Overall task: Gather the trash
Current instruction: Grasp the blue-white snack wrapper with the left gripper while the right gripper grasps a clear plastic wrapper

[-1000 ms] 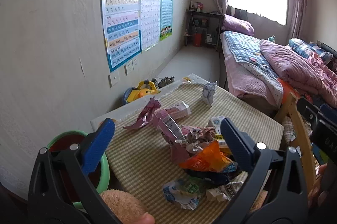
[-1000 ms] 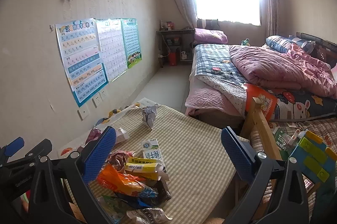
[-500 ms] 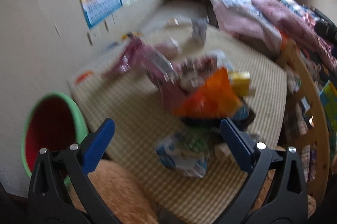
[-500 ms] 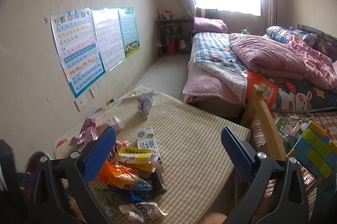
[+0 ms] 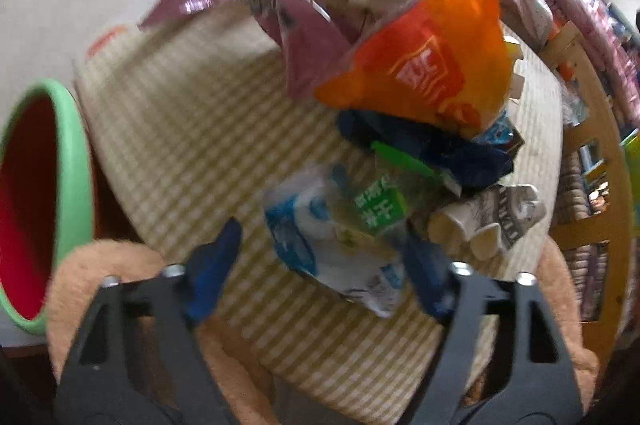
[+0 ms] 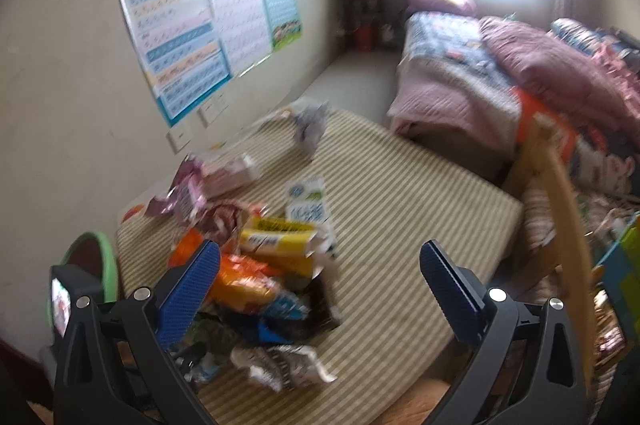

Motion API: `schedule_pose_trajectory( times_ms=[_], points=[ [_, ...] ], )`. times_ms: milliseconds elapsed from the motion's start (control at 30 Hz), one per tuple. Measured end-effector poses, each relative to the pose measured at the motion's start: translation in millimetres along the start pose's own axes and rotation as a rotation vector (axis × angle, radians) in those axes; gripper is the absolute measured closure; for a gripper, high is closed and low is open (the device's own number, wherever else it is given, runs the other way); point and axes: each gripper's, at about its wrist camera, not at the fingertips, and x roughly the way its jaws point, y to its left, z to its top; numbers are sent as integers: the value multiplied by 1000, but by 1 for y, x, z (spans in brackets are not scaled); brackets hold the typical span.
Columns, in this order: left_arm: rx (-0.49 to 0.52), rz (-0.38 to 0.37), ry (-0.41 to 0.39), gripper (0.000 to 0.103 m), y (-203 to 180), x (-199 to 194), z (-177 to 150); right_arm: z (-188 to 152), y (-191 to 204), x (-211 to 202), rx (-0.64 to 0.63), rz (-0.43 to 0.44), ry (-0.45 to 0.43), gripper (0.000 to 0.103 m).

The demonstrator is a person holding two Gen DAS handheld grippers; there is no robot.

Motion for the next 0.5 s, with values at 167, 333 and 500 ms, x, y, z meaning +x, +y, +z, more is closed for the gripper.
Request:
schedule_pose_trajectory(
  times_ms=[167,333,500],
  points=[
    [8,-37,-14,72,2,-8,-1,-9,11,13,13,174,94,8],
    [-5,-60,-7,73,9,-7,-3,-26,24,34,28,324,225,37],
    [0,-76,-12,72,19,-13,-1,-43,35,60,69,445,352,41]
  ],
)
